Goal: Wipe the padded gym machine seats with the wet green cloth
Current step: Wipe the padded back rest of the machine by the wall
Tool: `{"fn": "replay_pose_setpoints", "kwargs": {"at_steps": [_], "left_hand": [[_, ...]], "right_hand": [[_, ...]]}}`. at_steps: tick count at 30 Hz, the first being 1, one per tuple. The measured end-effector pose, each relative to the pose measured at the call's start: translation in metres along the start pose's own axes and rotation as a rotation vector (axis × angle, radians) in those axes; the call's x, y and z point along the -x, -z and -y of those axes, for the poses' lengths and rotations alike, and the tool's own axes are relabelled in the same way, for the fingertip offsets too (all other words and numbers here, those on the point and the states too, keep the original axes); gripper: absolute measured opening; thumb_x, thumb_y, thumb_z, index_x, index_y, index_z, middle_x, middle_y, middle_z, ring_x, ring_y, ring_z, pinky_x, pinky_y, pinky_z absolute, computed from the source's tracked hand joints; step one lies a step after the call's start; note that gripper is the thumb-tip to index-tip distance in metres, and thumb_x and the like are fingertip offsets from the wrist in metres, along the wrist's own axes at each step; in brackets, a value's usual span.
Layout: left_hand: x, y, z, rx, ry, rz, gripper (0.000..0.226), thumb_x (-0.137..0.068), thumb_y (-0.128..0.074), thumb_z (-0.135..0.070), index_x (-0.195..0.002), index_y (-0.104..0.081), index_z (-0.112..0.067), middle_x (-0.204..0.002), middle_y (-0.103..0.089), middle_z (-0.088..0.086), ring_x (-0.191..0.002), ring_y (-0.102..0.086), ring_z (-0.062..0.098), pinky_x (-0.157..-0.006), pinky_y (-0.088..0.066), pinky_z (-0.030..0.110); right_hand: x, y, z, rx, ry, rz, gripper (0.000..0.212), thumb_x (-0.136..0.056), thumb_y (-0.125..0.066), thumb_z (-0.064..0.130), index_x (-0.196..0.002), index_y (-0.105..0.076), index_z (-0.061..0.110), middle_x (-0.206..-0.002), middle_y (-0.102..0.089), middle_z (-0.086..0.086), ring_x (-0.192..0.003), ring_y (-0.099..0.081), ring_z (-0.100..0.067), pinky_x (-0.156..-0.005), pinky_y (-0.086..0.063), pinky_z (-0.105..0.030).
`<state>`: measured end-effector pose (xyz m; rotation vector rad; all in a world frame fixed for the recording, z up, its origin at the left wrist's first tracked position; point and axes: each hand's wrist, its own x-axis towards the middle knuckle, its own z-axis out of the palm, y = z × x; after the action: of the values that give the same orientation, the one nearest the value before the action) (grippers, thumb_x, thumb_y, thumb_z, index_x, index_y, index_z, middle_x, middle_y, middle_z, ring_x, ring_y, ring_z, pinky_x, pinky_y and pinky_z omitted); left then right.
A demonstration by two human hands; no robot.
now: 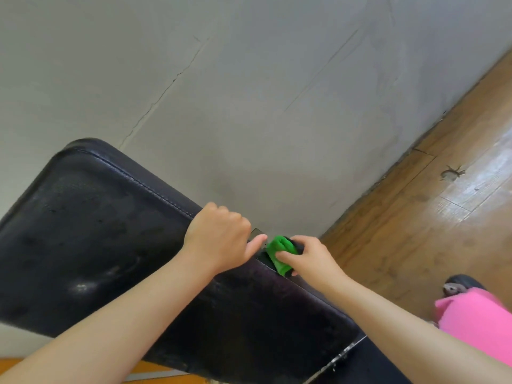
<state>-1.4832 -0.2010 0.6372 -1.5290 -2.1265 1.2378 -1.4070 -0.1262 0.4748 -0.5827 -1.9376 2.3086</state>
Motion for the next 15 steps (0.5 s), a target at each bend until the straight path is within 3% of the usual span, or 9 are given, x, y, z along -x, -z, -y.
{"fn": "replay_pose_setpoints", "kwargs": {"at_steps": [3, 5, 8, 11, 15], "left_hand": [[-0.003, -0.002, 0.003, -0.077, 0.016, -0.031, 0.056, -0.089, -0.048, -0.053, -0.052, -0.028, -0.017, -0.043, -0.047, -0.002, -0.041, -0.043, 0.021, -0.053, -0.021, 0.027], [-0.006, -0.008, 0.004, -0.033, 0.011, -0.122, 0.047, -0.084, -0.044, -0.047, -0.050, -0.028, -0.019, -0.038, -0.047, 0.001, -0.035, -0.045, 0.022, -0.051, -0.018, 0.026], [-0.007, -0.012, 0.004, 0.010, -0.004, -0.168, 0.041, -0.082, -0.036, -0.042, -0.049, -0.026, -0.019, -0.035, -0.043, 0.002, -0.031, -0.041, 0.021, -0.052, -0.017, 0.025], [-0.006, -0.017, 0.003, -0.001, 0.001, -0.214, 0.042, -0.082, -0.036, -0.041, -0.048, -0.027, -0.018, -0.034, -0.041, 0.002, -0.031, -0.039, 0.021, -0.052, -0.017, 0.025], [-0.008, -0.022, 0.003, -0.015, 0.007, -0.263, 0.043, -0.083, -0.035, -0.041, -0.048, -0.028, -0.017, -0.034, -0.040, 0.002, -0.034, -0.026, 0.020, -0.052, -0.016, 0.025]], "right_hand": [[-0.008, -0.002, 0.024, -0.030, 0.070, 0.017, 0.015, -0.088, -0.068, 0.027, -0.099, -0.069, 0.017, -0.086, -0.070, -0.001, -0.079, -0.068, -0.017, -0.073, -0.058, -0.037], [-0.011, -0.001, 0.022, -0.032, 0.067, 0.042, 0.014, -0.088, -0.068, 0.027, -0.097, -0.069, 0.017, -0.085, -0.071, -0.002, -0.077, -0.069, -0.018, -0.074, -0.059, -0.040], [-0.010, 0.001, -0.008, -0.013, -0.013, 0.039, 0.020, -0.089, -0.067, 0.025, -0.107, -0.068, 0.016, -0.091, -0.070, 0.000, -0.077, -0.068, -0.014, -0.068, -0.060, -0.031], [-0.002, 0.010, -0.053, 0.017, -0.139, 0.006, 0.033, -0.090, -0.067, 0.024, -0.120, -0.064, 0.012, -0.101, -0.068, -0.001, -0.081, -0.065, -0.010, -0.056, -0.051, -0.017], [0.006, 0.019, -0.085, 0.051, -0.241, -0.012, 0.035, -0.089, -0.068, 0.023, -0.121, -0.063, 0.009, -0.098, -0.067, 0.000, -0.080, -0.064, -0.009, -0.056, -0.051, -0.017]]}}
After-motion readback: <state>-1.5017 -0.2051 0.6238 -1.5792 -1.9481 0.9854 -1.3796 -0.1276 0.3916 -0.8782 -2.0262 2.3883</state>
